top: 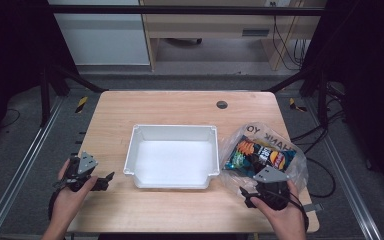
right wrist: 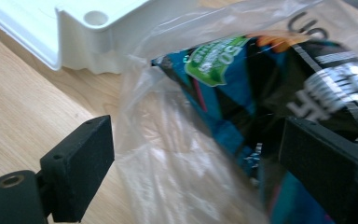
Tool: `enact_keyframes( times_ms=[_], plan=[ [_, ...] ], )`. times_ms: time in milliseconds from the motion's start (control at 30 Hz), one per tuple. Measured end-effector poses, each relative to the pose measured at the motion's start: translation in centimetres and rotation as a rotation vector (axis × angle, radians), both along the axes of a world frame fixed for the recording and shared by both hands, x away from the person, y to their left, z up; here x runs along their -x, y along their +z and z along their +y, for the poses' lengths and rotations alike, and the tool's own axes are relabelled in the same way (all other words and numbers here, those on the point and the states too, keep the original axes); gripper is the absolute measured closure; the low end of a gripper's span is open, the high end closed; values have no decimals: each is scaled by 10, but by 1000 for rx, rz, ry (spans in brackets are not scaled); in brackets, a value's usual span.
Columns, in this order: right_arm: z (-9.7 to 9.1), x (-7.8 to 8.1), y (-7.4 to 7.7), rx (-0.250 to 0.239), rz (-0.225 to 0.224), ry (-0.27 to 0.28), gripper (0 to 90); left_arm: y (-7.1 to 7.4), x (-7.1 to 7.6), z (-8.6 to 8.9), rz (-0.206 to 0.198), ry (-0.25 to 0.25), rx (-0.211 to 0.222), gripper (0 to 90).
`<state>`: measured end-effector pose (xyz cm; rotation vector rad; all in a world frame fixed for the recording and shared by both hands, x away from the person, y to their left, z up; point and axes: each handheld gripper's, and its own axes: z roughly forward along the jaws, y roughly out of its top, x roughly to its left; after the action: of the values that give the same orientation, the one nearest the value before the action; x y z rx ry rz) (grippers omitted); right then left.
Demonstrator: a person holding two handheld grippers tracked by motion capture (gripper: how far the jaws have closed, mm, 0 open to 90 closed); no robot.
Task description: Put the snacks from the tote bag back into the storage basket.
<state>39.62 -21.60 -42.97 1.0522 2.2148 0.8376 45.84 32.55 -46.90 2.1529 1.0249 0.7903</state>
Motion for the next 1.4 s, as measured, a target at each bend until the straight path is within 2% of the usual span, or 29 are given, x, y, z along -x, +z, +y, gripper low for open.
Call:
enact_keyframes(
  times_ms=[33, 200, 267, 300, 367, 400, 467, 567, 667, 900, 933, 1133, 1200, 1400],
  plan=[
    [0, 0, 0, 0, 0, 0, 112, 0, 0, 0, 0, 0, 0, 36],
    [-12, -7, 23, 30, 18, 34, 120, 0, 0, 1, -7, 4, -1, 36],
    [-13, -8, 26, 38, 23, 35, 121, 0, 1, 1, -8, 4, -2, 36],
    [-18, -12, 36, 60, 24, 35, 128, 0, 1, 1, -9, 3, -1, 36],
    [-20, -15, 39, 57, 21, 35, 130, 0, 1, 1, -9, 2, -2, 36],
    [-25, -21, 47, 61, 37, 32, 131, 0, 0, 1, -8, 0, -2, 36],
    [-29, -26, 50, 65, 45, 37, 128, 0, 0, 0, -10, -1, -1, 36],
    [-32, -32, 52, 60, 59, 40, 125, 0, 0, 0, -11, -2, -1, 36],
    [-38, -41, 53, 85, 79, 43, 125, 0, 0, 0, -10, -2, -1, 36],
    [-43, -58, 55, 96, 115, 60, 97, 0, 0, 0, -12, -3, -3, 36],
    [-44, -63, 55, 113, 130, 61, 88, 0, 0, 0, -12, -4, -3, 36],
    [-47, -74, 56, 104, 146, 85, 72, 0, 0, 0, -10, -5, -2, 36],
    [-48, -81, 55, 132, 166, 94, 74, 0, 0, 0, -10, -6, -4, 36],
    [-50, -93, 52, 155, 200, 104, 74, 0, 0, 0, -12, -6, -3, 36]
  ],
)
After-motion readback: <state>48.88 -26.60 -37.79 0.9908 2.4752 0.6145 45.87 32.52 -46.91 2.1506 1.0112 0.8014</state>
